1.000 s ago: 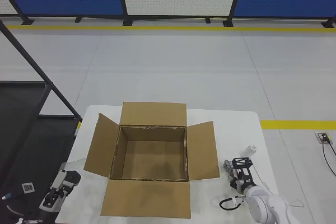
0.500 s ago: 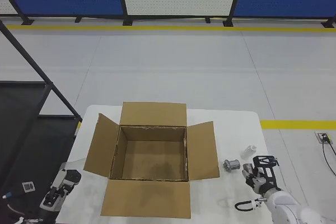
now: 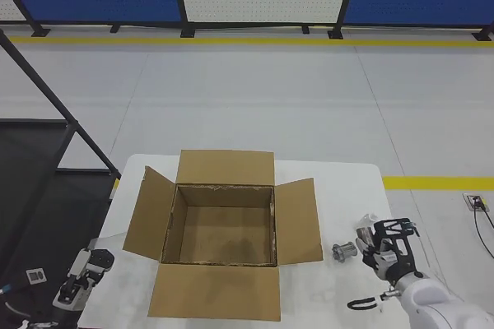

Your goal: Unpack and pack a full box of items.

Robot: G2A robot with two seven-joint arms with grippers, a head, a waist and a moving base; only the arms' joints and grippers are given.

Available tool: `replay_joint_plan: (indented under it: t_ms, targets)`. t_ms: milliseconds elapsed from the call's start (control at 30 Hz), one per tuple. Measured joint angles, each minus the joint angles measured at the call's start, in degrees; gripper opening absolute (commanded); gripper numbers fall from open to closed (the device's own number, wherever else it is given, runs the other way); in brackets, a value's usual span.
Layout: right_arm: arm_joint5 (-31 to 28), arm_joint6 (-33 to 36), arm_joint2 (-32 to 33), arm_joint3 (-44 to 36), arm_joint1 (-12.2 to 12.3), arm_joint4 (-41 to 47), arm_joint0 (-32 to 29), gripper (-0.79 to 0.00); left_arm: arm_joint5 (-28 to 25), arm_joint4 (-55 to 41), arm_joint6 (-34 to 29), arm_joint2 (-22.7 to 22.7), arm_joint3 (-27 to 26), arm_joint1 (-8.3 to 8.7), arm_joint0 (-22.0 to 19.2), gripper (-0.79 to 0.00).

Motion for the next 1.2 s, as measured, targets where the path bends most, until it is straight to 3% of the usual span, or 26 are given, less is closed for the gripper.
replay_joint_plan:
  t_ms: [167, 500, 700, 900, 1200]
  targets:
    - [-0.11, 2.53, -0.08, 3.09, 0.05, 0.28, 1.45, -0.785, 0.03, -0.6, -0.04, -0.43, 0.54, 0.02, -0.17, 0.0]
    - [-1.11, -0.4, 3.49, 2.86, 0.11, 4.7, -2.05, -0.785, 1.01, 0.59, -0.94, 0.66, -0.04, 0.07, -1.42, 0.0]
    - [3.25, -2.82, 3.62, -0.16, -0.25, 7.42, -1.72, -0.785, 1.04, 0.88, -1.04, 1.02, 0.0, 0.07, -1.67, 0.0]
    - [3.34, 0.25, -2.25, -3.93, -0.38, 4.55, 4.09, -0.785, 0.27, -0.26, -0.4, -0.08, 0.58, 0.06, -1.11, 0.0]
    - [3.59, 4.31, -18.38, -3.04, -1.78, -0.65, 18.97, -0.785, -1.3, -2.96, 0.3, -3.05, 1.77, 0.04, 0.48, 0.0]
